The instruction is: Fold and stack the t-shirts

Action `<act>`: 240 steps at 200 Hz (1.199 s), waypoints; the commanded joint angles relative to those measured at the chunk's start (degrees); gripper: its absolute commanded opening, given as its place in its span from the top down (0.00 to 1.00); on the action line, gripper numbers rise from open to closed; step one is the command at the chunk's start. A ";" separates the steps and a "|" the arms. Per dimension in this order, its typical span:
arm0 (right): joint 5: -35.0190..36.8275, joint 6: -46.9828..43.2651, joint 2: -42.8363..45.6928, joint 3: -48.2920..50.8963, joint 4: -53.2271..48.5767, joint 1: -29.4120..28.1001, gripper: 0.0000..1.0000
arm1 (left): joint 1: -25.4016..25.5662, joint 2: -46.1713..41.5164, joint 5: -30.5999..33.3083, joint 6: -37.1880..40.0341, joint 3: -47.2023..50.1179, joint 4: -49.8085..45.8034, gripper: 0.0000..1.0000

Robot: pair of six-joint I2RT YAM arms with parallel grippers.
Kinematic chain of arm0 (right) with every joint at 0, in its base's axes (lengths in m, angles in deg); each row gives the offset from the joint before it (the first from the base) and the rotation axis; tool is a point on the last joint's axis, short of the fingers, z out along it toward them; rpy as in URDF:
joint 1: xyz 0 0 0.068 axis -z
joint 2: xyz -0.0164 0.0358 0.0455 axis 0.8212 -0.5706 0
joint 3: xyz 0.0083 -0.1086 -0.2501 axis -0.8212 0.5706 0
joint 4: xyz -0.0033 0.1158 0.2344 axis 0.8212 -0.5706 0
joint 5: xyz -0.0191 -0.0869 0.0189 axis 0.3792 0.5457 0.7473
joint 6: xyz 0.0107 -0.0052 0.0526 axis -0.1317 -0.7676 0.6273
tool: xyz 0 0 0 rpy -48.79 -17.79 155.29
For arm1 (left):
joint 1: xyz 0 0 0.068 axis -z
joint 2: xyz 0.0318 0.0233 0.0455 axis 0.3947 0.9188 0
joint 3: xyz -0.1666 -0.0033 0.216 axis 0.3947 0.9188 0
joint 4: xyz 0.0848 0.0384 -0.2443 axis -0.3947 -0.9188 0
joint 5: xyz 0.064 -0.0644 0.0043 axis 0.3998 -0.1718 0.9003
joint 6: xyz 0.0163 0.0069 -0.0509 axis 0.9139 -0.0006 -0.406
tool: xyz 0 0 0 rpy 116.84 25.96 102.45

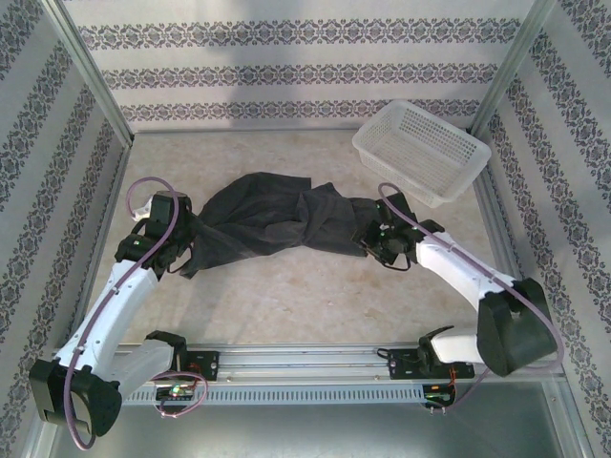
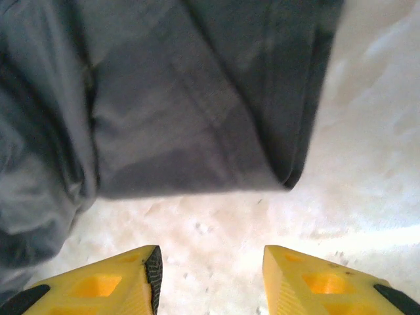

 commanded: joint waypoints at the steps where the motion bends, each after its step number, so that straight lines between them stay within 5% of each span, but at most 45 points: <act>1: 1.97 0.18 -4.63 -5.52 4.10 1.54 0.55 | -0.78 -0.76 2.46 2.03 -1.27 -2.57 1.00; 52: 2.06 -0.38 -22.04 -21.67 5.64 0.26 0.52 | -1.58 -4.54 7.37 2.29 -1.44 -6.44 1.00; 107: 2.84 3.72 -38.67 -37.04 3.92 -2.60 0.53 | -2.54 -6.12 4.63 0.83 0.83 -5.32 1.00; 179: 10.52 -0.99 -39.38 -44.65 2.96 -1.26 0.59 | -2.79 -6.65 6.58 1.35 0.67 -7.87 1.00; 240: 9.45 -4.38 -49.80 -55.37 -1.82 -0.93 0.59 | -3.14 -6.31 8.24 1.28 1.33 -7.93 1.00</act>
